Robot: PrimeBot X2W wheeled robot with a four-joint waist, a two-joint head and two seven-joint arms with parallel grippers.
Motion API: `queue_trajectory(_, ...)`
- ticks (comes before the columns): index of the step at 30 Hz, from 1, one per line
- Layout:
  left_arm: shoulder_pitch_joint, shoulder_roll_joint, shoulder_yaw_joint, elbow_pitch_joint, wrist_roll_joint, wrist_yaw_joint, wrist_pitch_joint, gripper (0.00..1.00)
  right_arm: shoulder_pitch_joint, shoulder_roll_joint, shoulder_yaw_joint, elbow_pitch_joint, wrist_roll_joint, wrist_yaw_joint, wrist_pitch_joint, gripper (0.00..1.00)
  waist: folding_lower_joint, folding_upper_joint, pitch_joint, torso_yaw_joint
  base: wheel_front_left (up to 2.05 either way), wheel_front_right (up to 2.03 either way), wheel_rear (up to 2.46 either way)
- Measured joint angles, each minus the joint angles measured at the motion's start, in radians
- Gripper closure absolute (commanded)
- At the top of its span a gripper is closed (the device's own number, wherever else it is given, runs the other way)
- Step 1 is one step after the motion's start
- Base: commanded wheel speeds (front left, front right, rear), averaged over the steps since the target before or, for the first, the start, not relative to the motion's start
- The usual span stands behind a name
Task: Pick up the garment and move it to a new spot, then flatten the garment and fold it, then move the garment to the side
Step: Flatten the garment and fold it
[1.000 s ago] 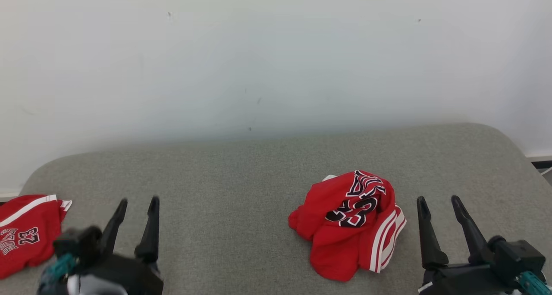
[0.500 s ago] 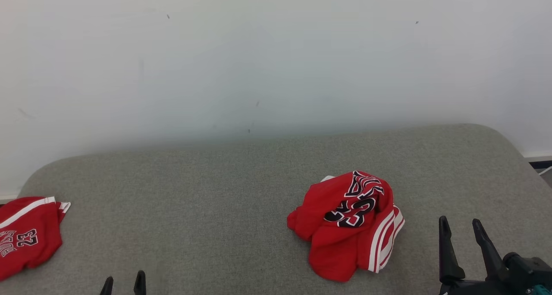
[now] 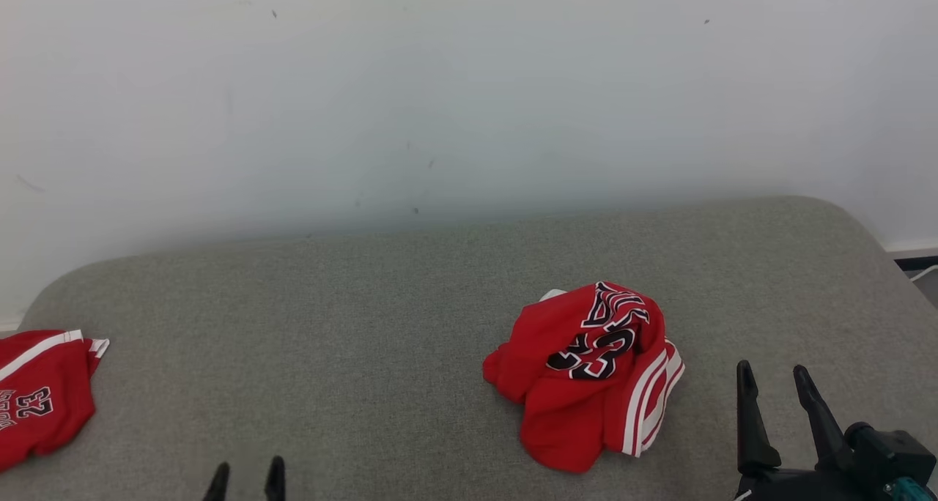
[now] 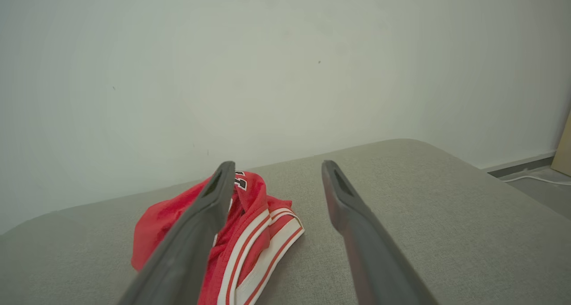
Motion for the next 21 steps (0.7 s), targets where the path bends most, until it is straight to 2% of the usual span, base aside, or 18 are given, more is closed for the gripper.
queue_trajectory(3,-0.002,-0.003,-0.067,-0.005,-0.001,-0.003,0.045,0.00,-0.005,0.000,0.002,0.000,0.000,0.000,-0.004,0.00,0.0000,0.0000,0.002,-0.007,0.00,0.00,0.00)
queue_trajectory(8,-0.063,-0.011,-0.212,0.028,0.009,-0.086,0.144,0.00,-0.015,0.000,0.013,0.005,0.000,0.003,-0.004,0.00,0.0000,0.0000,0.005,-0.026,0.00,0.00,0.00)
queue_trajectory(12,-0.165,-0.070,-0.320,0.102,0.020,-0.144,0.225,0.00,-0.034,0.000,0.025,0.008,-0.001,0.009,-0.004,0.00,0.0000,0.0002,0.010,-0.047,0.00,0.00,0.00)
queue_trajectory(18,-0.319,-0.161,-0.374,0.250,0.021,-0.185,0.317,0.00,-0.046,-0.001,0.038,0.006,-0.005,0.018,-0.004,0.00,0.0001,0.0002,0.019,-0.091,0.00,0.00,0.00)
queue_trajectory(21,-0.374,-0.179,-0.380,0.321,0.028,-0.185,0.354,0.00,-0.046,0.000,0.048,0.002,-0.005,0.018,-0.003,0.00,0.0000,0.0002,0.025,-0.120,0.00,0.00,0.00)
